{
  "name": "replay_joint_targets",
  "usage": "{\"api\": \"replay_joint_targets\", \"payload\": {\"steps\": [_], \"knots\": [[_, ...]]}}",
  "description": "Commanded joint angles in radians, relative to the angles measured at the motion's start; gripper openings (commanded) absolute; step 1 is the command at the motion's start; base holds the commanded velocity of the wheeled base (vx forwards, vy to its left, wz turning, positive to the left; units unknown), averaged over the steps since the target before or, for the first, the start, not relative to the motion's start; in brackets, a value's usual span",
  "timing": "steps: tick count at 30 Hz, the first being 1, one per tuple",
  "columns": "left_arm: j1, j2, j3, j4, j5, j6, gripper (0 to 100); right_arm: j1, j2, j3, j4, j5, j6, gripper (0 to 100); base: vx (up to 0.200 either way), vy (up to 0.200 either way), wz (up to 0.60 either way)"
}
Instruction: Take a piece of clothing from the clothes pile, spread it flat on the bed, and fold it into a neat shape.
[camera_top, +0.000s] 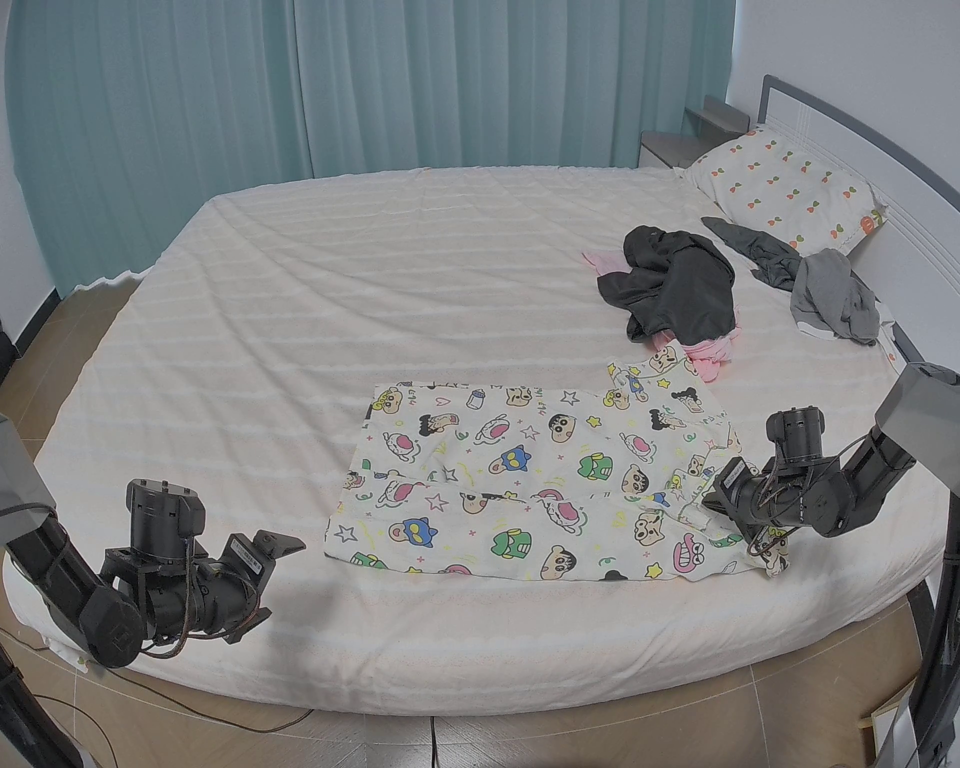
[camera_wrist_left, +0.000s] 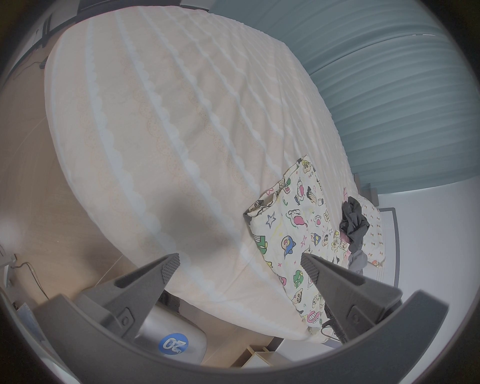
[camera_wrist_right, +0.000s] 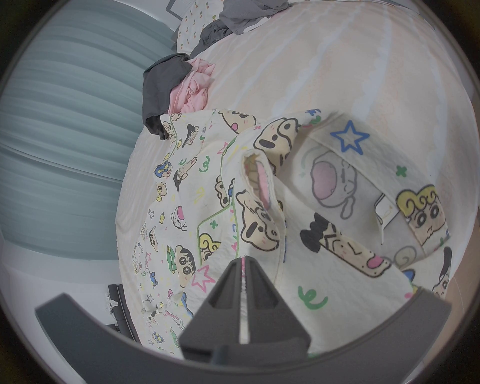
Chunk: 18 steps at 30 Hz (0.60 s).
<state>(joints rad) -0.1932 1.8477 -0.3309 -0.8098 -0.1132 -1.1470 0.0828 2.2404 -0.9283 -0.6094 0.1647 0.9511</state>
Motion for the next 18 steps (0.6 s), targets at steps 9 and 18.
{"api": "replay_joint_targets", "payload": {"steps": [9, 18], "knots": [[0.0, 0.002, 0.009, 0.0, 0.0, -0.007, 100, 0.003, -0.061, 0.049, 0.007, -0.016, -0.003, 0, 0.0, 0.0, 0.0], [0.0, 0.007, 0.01, -0.012, 0.0, -0.008, 100, -0.017, -0.041, 0.072, -0.001, -0.014, -0.034, 100, 0.0, 0.0, 0.0]]}}
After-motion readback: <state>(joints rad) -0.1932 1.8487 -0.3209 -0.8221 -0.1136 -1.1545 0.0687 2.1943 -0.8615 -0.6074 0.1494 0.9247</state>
